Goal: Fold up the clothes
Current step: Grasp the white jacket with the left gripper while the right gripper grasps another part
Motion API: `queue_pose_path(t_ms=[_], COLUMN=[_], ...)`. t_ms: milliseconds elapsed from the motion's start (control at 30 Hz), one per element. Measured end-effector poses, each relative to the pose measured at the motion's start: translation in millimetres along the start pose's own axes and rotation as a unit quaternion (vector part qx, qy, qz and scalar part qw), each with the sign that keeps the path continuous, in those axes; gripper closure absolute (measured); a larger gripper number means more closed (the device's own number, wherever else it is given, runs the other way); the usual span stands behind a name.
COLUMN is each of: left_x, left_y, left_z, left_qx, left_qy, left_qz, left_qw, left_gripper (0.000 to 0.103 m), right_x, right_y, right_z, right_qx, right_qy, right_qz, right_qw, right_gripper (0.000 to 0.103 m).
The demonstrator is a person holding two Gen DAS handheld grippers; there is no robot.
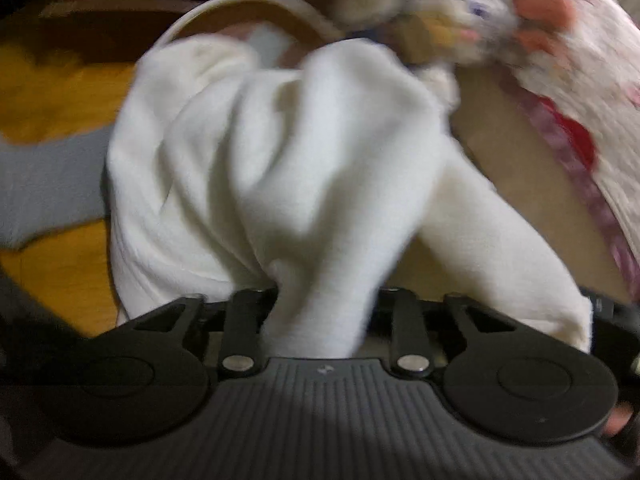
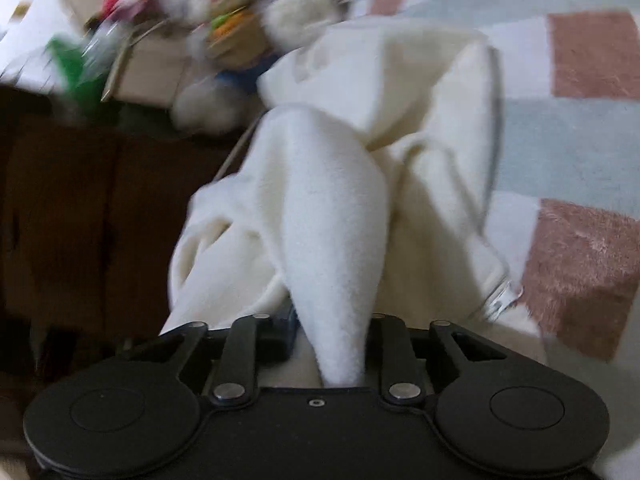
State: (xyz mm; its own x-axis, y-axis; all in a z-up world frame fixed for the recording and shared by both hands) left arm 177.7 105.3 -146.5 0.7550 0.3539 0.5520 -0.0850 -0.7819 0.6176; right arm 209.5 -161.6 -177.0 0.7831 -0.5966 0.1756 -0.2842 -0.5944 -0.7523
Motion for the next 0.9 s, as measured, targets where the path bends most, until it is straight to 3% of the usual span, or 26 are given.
queue_pose_path(t_ms=[200, 400, 500, 600, 733, 900], left_x=[-23.9, -54.7, -83.4, -109.8, -132.1, -156.2], left_y=[59.5, 122.1, 165.3, 200.6, 232.7, 271.4], left_z=[-43.1, -91.5, -120.9, -132.3, -130.9, -142.8], left_qx=[-0.107, -0.208, -0.209, -0.187, -0.165, -0.144], left_qy=[0.005, 0.003, 0.002, -0.021, -0.063, -0.059], left_qz=[0.07, 0.121, 0.138, 0.138, 0.113, 0.129], left_qw=[0.9918, 0.9706, 0.9681, 0.9724, 0.9778, 0.9793], left_gripper=[0.086, 0.085, 0.085, 0.088, 0.089, 0.089], right_x=[-19.4, -51.6, -77.8, -100.2, -108.6, -115.6], right_y=[-0.1, -0.5, -8.1, -1.1, 3.7, 1.9], right_z=[-93.7, -195.7, -249.0, -293.5, -334.2, -378.1], right_qx=[0.03, 0.053, 0.034, -0.001, -0.048, -0.098], right_qy=[0.007, 0.019, 0.032, 0.048, 0.09, 0.149], right_qz=[-0.03, -0.068, -0.118, -0.148, -0.174, -0.208], right_qw=[0.999, 0.996, 0.992, 0.988, 0.98, 0.962], right_gripper=[0.08, 0.08, 0.08, 0.081, 0.083, 0.086])
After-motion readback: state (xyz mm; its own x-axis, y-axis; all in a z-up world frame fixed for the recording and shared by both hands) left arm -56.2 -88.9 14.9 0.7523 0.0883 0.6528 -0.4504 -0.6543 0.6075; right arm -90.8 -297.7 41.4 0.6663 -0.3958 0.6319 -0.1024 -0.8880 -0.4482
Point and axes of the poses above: each gripper's, at about its wrist camera, not at the fingertips, and z roughly the way its jaws point, y to its right, x to its top, the point moved 2 cm from there along z, roughly the way its jaws point, and after that the axes turned 12 degrees about -x, right-handed, at the moved point
